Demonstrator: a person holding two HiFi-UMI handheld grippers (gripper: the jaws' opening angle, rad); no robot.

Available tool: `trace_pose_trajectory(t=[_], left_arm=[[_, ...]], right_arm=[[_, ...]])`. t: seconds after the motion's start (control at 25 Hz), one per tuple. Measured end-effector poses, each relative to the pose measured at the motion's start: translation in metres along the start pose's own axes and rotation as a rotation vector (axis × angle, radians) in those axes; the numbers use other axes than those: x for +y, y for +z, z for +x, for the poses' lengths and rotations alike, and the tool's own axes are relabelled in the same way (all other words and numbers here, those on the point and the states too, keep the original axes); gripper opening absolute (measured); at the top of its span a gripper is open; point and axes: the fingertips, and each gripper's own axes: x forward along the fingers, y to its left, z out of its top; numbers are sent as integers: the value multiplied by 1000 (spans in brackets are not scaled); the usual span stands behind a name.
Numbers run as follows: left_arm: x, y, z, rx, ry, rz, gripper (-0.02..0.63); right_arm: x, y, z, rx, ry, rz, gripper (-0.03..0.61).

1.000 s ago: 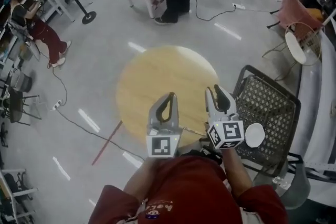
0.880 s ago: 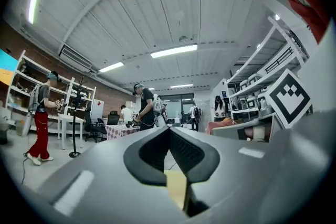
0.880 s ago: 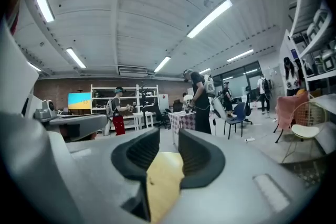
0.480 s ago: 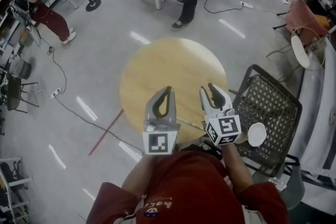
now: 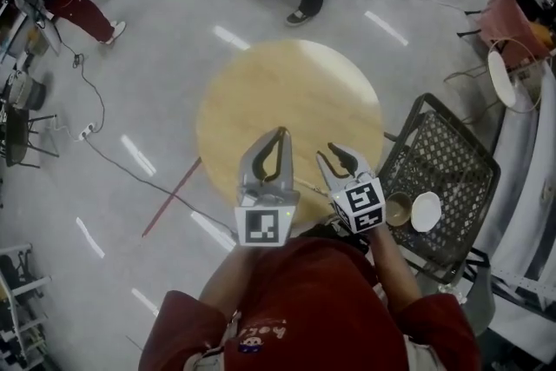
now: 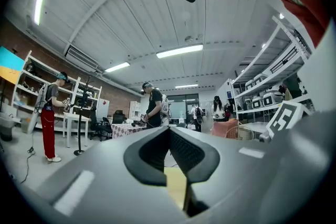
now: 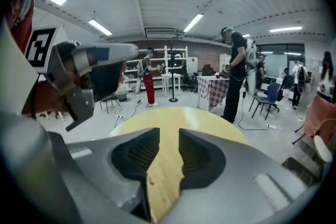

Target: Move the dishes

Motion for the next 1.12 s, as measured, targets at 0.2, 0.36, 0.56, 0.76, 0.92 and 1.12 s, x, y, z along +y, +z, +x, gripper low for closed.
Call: trace_pose_trajectory(t=[0.2,0.36,0.56,0.76,0.92,1.12], left_arm=[[0,-9,-5,19,14,-27,7],[6,-9,-7,9,23,-25,6],[15,-14,-13,24,30,-34,7],[20,-20,-18,49,35,-56,8],[26,-22,-16,42,33,-56,7],[31,-27,-17,53,30,-56,6]], right_arm=[[27,-45,10,168,120,-106,106],[43,-80,16,303,201,-179,107],[60,-119,20,473,273,-261,123],[67,-145,22,563,295,-307,123],[68,-164,25,647,314,-364,124],[68,-185,26,729,333,-389,125]])
